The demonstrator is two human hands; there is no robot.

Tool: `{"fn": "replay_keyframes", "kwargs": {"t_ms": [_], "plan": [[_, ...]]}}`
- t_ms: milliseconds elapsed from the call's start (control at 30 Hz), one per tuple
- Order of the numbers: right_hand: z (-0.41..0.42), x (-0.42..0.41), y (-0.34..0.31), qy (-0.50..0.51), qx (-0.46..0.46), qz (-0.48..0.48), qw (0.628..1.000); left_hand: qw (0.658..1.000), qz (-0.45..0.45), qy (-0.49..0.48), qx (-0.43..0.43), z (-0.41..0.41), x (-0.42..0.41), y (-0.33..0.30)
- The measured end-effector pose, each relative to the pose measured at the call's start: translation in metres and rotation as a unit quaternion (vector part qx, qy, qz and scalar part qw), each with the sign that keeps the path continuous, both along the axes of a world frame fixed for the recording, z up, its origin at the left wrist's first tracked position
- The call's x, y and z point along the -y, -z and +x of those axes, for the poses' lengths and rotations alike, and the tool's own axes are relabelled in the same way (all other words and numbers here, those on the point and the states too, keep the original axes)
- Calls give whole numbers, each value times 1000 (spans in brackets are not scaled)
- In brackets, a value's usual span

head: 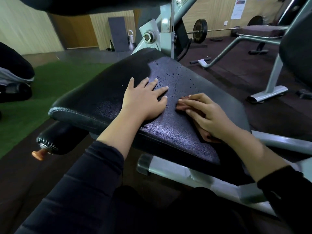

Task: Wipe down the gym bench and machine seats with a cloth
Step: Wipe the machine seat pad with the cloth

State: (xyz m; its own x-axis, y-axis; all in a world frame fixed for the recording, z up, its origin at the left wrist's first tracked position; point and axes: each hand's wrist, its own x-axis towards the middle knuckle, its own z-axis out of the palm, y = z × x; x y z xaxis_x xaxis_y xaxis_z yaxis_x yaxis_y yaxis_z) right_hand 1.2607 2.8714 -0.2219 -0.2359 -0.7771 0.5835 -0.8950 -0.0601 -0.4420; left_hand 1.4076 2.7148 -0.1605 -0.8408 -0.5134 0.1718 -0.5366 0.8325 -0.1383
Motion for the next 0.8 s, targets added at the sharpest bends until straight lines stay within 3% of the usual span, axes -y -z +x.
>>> {"fn": "replay_keyframes", "kwargs": {"t_ms": [167,333,600,733,800], "plan": [[11,-4,7,-4,66,42,997,1000,2,-8,1,-26,15,-2],[5,9,4,-3,24,87,996,1000,-3,-15,-26,-33,18,2],[-75,73,-7,22,46,109,993,999,5,-16,-37,-35,20,3],[-92,34,6,85,121,105,983,999,5,-16,-33,-34,19,2],[-75,12,9,99,104,113,983,999,4,-16,-33,-35,19,3]]}}
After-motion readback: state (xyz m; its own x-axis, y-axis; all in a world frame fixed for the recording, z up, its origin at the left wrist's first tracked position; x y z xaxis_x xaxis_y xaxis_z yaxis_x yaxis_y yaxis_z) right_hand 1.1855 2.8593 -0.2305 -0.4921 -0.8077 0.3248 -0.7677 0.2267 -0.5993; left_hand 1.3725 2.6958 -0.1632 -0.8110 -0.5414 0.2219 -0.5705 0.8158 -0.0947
